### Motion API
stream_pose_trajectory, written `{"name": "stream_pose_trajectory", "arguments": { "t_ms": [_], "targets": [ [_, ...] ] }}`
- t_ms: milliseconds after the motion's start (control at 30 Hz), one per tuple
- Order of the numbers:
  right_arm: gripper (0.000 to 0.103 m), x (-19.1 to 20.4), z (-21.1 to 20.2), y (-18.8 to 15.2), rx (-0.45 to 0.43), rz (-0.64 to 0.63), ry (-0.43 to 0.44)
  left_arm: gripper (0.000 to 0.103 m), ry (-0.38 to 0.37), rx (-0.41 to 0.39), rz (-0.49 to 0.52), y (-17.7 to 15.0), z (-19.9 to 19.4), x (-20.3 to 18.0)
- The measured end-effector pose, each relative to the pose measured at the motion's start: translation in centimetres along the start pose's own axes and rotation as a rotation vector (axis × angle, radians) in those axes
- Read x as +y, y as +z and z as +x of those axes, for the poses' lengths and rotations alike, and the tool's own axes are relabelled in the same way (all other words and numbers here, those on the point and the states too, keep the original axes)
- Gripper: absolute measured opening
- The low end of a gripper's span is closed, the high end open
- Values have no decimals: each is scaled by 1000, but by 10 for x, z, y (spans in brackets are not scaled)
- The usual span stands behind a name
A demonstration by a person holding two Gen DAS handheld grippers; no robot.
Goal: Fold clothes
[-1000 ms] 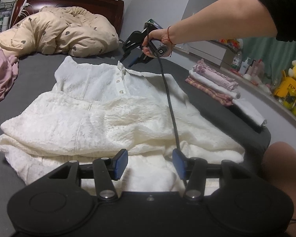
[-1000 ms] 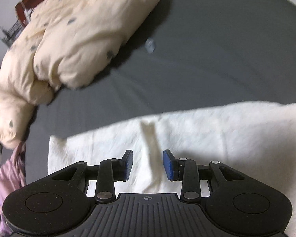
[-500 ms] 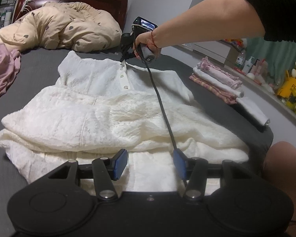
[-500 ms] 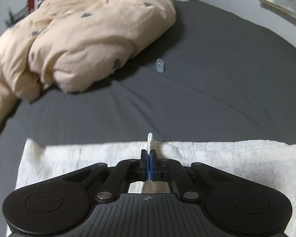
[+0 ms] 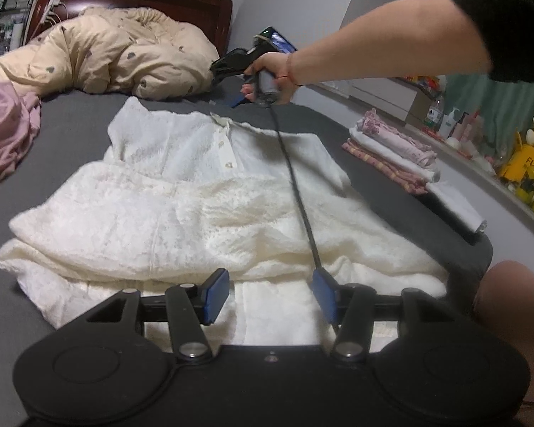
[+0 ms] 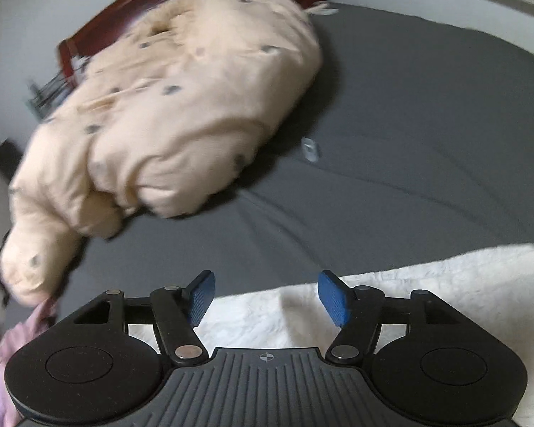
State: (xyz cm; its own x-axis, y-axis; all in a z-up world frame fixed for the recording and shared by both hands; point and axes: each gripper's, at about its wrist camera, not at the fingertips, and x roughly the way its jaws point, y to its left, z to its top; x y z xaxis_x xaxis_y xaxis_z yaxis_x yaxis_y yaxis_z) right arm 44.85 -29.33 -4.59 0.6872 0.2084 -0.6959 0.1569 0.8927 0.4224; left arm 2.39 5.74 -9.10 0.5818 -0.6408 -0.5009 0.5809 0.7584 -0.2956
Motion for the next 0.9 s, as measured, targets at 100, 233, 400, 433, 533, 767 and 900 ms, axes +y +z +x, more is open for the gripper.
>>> {"name": "stream_pose_trajectory", "arguments": {
  "t_ms": [100,233,400,433,533,767,900],
  "targets": [
    [65,13,-32,-5,75,-43,65,52,34,-24,-12,4,-7,2],
    [65,41,-80,-33,179,-144,143,53,125,-46,-86,9,-18,14],
    [65,89,-117,-79,299,-270,163,56,225,-104,-269,10,-43,43],
    [65,98,-120,-87,316,-286,167,56,240,-108,-311,9,-48,51],
    [65,128,-121,-108,356,-342,169,56,293,-106,-410,1,-59,76],
    [65,182,-92,-145,369,-420,118,56,360,-90,-585,-2,-57,130],
    [65,205,-64,-156,337,-472,47,56,357,-65,-551,4,-37,143]
  ]
}}
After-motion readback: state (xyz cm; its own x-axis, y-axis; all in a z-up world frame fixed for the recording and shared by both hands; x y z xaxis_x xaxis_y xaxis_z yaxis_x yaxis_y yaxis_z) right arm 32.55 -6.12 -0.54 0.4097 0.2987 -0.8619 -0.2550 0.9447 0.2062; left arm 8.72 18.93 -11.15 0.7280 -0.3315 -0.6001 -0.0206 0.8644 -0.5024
